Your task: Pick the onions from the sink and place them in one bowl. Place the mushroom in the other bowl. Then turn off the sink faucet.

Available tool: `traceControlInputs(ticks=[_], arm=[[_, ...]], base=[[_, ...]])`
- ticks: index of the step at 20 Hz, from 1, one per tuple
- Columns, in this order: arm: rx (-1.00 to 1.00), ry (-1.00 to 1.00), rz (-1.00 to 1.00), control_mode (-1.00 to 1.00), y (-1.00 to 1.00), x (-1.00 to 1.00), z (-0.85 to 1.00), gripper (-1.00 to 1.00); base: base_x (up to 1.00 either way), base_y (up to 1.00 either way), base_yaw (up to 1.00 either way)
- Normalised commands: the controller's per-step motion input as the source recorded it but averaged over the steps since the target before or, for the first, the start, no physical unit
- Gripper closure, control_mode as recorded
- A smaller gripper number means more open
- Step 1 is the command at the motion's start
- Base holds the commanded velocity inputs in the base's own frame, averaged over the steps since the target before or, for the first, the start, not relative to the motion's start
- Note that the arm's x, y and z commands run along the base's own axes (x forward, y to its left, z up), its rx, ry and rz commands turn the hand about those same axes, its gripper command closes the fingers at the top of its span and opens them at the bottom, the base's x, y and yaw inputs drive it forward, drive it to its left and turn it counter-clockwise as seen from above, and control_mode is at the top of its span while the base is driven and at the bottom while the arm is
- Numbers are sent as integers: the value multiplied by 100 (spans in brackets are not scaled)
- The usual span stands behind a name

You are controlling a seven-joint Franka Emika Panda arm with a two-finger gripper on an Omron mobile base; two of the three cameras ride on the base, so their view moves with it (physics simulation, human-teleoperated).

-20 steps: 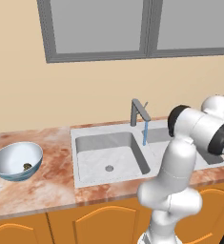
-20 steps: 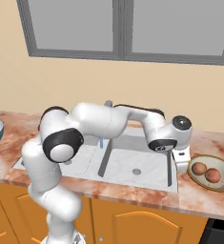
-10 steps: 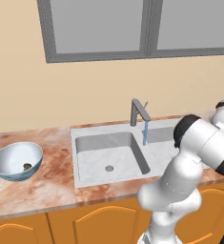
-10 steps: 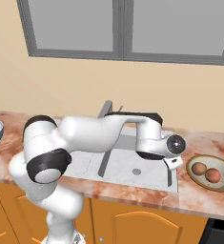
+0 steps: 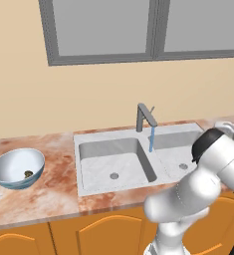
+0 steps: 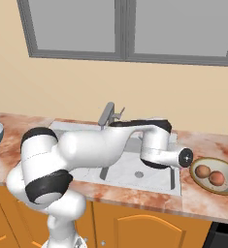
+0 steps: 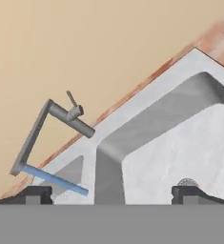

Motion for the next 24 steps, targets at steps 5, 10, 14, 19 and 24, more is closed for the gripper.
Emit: traceControlInputs(ticks=[5,10,14,19,24], arm=[[-9,-25,47,-100,37,0,27,-100],[-8,-25,47,-100,27,0,25,-100],[-9,-26,45,-100,26,0,21,-100],[-11,-25,39,-100,33,0,6,-100],[-9,-19,32,-100,44,0,-2,-100]], base=[[0,0,0],[0,0,0],[0,0,0],[0,0,0],[0,0,0]])
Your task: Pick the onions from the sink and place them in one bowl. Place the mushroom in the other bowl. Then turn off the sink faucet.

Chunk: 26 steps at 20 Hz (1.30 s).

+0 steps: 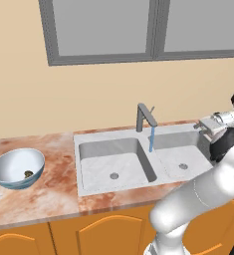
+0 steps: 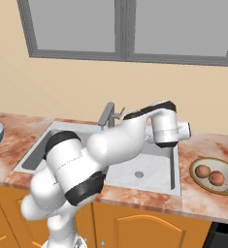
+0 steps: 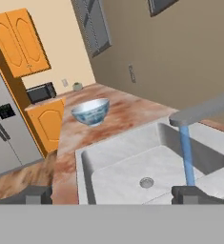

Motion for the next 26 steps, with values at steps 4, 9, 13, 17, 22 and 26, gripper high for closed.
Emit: traceControlInputs(ticks=[4,9,13,17,22,26], arm=[[0,0,4,-100,2,1,-4,-100],[0,-1,0,-100,5,28,-2,-100],[0,-6,-1,-100,17,9,-7,-100],[0,-4,-4,-100,20,4,-9,-100],[3,0,-6,-100,25,23,-6,-100],[8,-1,-7,-100,19,29,-9,-100]], base=[[0,0,0],[0,0,0],[0,0,0],[0,0,0],[0,0,0],[0,0,0]])
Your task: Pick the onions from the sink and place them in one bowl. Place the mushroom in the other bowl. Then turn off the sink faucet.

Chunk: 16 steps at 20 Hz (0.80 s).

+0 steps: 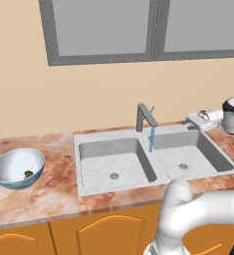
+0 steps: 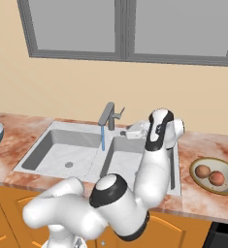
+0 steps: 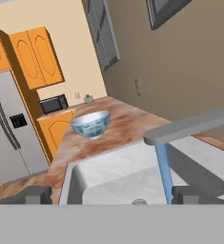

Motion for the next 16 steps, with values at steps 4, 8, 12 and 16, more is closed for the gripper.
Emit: traceControlInputs(ticks=[4,8,12,16], arm=[[5,-7,-3,-100,17,31,-10,-100],[0,-13,0,-100,21,33,-14,-100],[0,-8,2,-100,24,36,-8,-100],[0,0,6,-100,13,48,0,-100]], base=[[0,0,0],[0,0,0],[0,0,0],[0,0,0]])
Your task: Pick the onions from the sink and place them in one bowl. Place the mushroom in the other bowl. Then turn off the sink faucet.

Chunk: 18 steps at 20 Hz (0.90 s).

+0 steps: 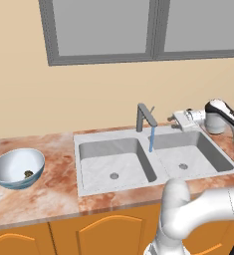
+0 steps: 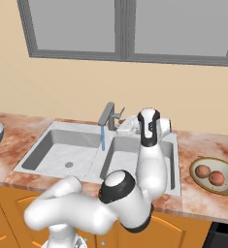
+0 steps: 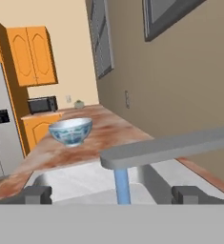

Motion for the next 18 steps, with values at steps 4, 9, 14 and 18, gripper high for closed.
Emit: traceControlInputs(ticks=[4,9,14,18], arm=[[0,0,10,-100,0,57,0,-100],[0,-2,12,-100,-3,55,-8,-100],[0,-6,9,-100,-7,40,-7,-100],[0,-3,4,-100,-14,36,-5,-100]], base=[[0,0,0],[0,0,0],[0,0,0],[0,0,0]])
